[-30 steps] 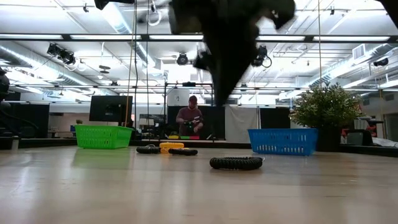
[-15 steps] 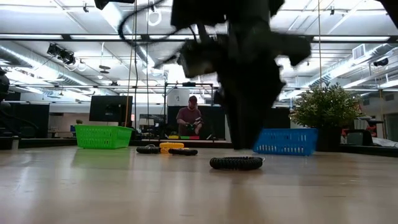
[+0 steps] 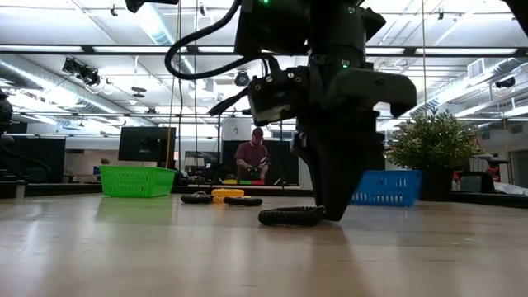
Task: Sort spring keychains
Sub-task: Put the black spring keychain into the green bin
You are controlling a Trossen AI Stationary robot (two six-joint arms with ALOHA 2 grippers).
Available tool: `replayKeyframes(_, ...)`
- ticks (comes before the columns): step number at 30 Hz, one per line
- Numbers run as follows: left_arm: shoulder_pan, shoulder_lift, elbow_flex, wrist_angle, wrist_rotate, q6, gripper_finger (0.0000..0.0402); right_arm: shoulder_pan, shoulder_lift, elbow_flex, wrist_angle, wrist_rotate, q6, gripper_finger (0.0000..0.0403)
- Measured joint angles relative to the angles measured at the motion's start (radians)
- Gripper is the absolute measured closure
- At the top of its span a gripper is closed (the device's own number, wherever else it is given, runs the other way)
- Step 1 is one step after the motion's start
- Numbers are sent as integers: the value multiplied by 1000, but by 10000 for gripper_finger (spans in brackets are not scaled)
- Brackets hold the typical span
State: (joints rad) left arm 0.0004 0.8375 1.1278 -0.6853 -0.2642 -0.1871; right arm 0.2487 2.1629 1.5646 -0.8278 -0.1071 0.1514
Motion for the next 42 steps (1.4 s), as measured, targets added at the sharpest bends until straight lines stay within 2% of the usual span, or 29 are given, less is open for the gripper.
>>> replayKeyframes(8, 0, 0, 0, 0, 0, 0, 202, -2, 2, 0, 2, 2, -28, 392)
replayKeyframes(17, 0, 0, 0, 0, 0, -2, 202, -7, -11, -1, -21, -34, -9, 399)
replayKeyframes(21, 0, 0, 0, 0, 0, -2, 202, -30, -26, -3, -26, -96, 27, 372)
replayKeyframes(29, 0, 0, 0, -1, 0, -3, 202, -100, -32, -2, 69, -201, 92, 282)
replayKeyframes(36, 0, 0, 0, -3, 0, -4, 202, -109, -32, -2, 78, -204, 76, 226)
replayKeyframes(42, 0, 0, 0, -3, 0, -2, 202, -105, -29, -1, 138, -205, 114, 205)
